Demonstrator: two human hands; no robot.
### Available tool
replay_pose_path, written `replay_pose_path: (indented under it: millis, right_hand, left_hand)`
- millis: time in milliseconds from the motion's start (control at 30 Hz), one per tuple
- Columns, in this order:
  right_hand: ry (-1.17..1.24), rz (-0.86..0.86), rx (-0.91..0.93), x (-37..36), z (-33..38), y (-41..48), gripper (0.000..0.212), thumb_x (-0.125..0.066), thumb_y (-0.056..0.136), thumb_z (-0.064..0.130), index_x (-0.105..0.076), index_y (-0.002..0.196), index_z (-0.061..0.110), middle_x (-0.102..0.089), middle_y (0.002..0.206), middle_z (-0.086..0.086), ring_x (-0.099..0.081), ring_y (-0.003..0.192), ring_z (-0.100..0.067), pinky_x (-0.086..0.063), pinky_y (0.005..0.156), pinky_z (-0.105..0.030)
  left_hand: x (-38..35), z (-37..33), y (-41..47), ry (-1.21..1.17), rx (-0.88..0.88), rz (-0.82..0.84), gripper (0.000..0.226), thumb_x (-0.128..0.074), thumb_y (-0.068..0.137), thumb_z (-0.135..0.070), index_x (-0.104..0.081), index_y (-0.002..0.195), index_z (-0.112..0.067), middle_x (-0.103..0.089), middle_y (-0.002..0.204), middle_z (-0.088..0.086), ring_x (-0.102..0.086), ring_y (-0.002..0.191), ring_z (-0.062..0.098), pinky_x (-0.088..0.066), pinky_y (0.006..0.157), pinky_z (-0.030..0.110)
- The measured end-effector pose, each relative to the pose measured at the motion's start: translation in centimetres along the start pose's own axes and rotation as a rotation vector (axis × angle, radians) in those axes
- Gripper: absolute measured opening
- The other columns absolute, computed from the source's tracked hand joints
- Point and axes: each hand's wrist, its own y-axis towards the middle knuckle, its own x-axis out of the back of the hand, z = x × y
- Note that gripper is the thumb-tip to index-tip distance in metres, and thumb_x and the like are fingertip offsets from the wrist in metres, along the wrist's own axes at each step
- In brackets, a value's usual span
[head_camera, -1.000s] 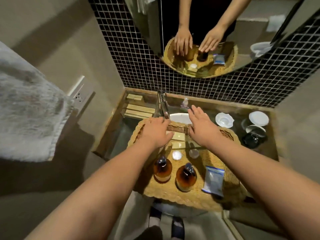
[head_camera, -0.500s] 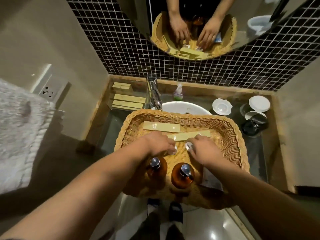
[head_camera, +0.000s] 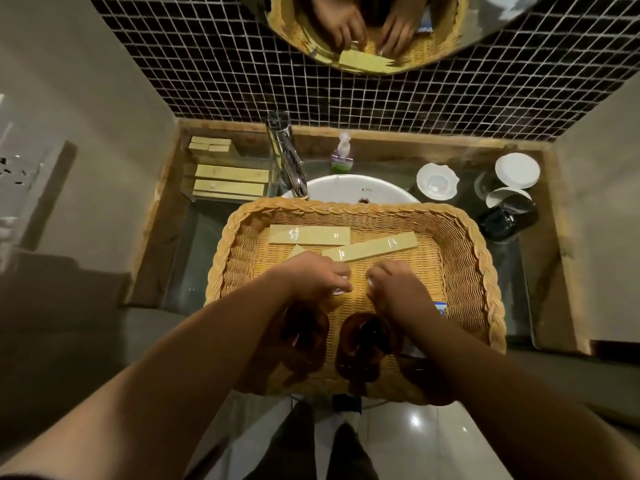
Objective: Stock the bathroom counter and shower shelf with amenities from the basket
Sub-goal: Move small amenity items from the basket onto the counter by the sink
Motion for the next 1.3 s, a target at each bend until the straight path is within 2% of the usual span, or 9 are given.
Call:
replay_pose_path:
  millis: [167,300,433,633,800,867,967,1133,1300]
  right_hand:
    - [-0.063,0.002,-0.006,-0.2,0.6,-0.4,0.028,-0.058,0.094,0.025,-0.062,0.121,0.018,-0.058,0.123,-0.006,-0.048,0.111,-0.023,-0.05,0.077,-0.033]
    - [-0.244,0.102,0.112,1.5,0.7,0.2,0.042,-0.064,0.09,0.028,-0.054,0.129,0.017,-0.051,0.134,-0.011,-0.047,0.12,-0.028,-0.047,0.094,-0.038]
    - [-0.27,0.082,0.039,4.6,2.1,0.7,0.041,-0.057,0.095,0.027,-0.051,0.135,0.02,-0.044,0.143,-0.011,-0.046,0.126,-0.031,-0.045,0.1,-0.042]
    - [-0.316,0.05,0.004,11.7,4.1,1.5,0.039,-0.062,0.093,0.022,-0.056,0.132,0.023,-0.04,0.143,-0.01,-0.044,0.127,-0.032,-0.051,0.095,-0.043]
    - [-0.233,-0.079,-0.065,16.6,4.7,2.8,0.034,-0.06,0.094,0.012,-0.058,0.128,0.02,-0.042,0.126,-0.007,-0.047,0.119,-0.03,-0.048,0.083,-0.04]
    - [-0.182,-0.116,-0.087,17.8,4.2,3.2,0.038,-0.061,0.095,0.011,-0.057,0.131,0.021,-0.041,0.134,-0.008,-0.046,0.124,-0.03,-0.05,0.088,-0.04]
    - [-0.221,-0.109,-0.066,19.1,2.2,3.9,0.048,-0.065,0.088,0.005,-0.058,0.132,0.022,-0.036,0.146,-0.012,-0.042,0.131,-0.033,-0.05,0.097,-0.043]
    - [-0.159,-0.066,-0.129,21.2,-3.1,4.5,0.045,-0.063,0.089,0.008,-0.058,0.131,0.023,-0.043,0.13,-0.008,-0.048,0.122,-0.031,-0.049,0.097,-0.042]
    - [-0.06,-0.031,-0.242,21.9,-9.0,4.7,0.057,-0.066,0.087,0.004,-0.05,0.137,0.028,-0.035,0.144,-0.007,-0.047,0.125,-0.03,-0.049,0.097,-0.041]
  left_hand:
    - [0.0,0.0,-0.7,-0.071,0.073,-0.054,0.047,-0.054,0.096,-0.043,-0.051,0.14,-0.028,-0.053,0.14,0.0,-0.061,0.104,0.022,-0.056,0.073,0.037]
    - [0.9,-0.4,-1.1,-0.078,0.131,-0.137,0.041,-0.034,0.102,-0.045,-0.049,0.138,-0.032,-0.053,0.141,-0.004,-0.058,0.114,0.02,-0.052,0.085,0.038]
    - [3.9,-0.1,-1.8,-0.072,0.186,-0.252,0.041,-0.028,0.101,-0.044,-0.048,0.134,-0.03,-0.051,0.135,0.002,-0.059,0.102,0.021,-0.054,0.078,0.038]
    - [9.6,1.4,-2.8,-0.115,0.291,-0.33,0.043,-0.057,0.094,-0.026,-0.048,0.136,-0.027,-0.044,0.142,0.006,-0.054,0.116,0.024,-0.051,0.089,0.034]
    - [15.0,2.8,-2.2,-0.174,0.343,-0.437,0.038,-0.048,0.101,-0.022,-0.05,0.138,-0.015,-0.045,0.138,0.009,-0.051,0.12,0.027,-0.044,0.103,0.041]
    - [16.6,3.3,-1.4,-0.161,0.368,-0.468,0.038,-0.047,0.102,-0.026,-0.05,0.139,-0.016,-0.045,0.138,0.008,-0.052,0.12,0.026,-0.044,0.104,0.04]
    - [18.5,4.1,0.4,-0.133,0.368,-0.461,0.039,-0.052,0.101,-0.025,-0.049,0.139,-0.018,-0.044,0.137,0.007,-0.054,0.113,0.024,-0.048,0.098,0.038]
    - [20.5,5.3,5.6,-0.116,0.374,-0.42,0.035,-0.055,0.099,-0.017,-0.05,0.134,-0.016,-0.042,0.134,0.007,-0.056,0.105,0.026,-0.051,0.083,0.038]
    - [20.4,6.2,12.7,-0.129,0.382,-0.233,0.04,-0.057,0.093,-0.008,-0.048,0.131,-0.016,-0.035,0.139,0.009,-0.051,0.113,0.03,-0.048,0.086,0.038]
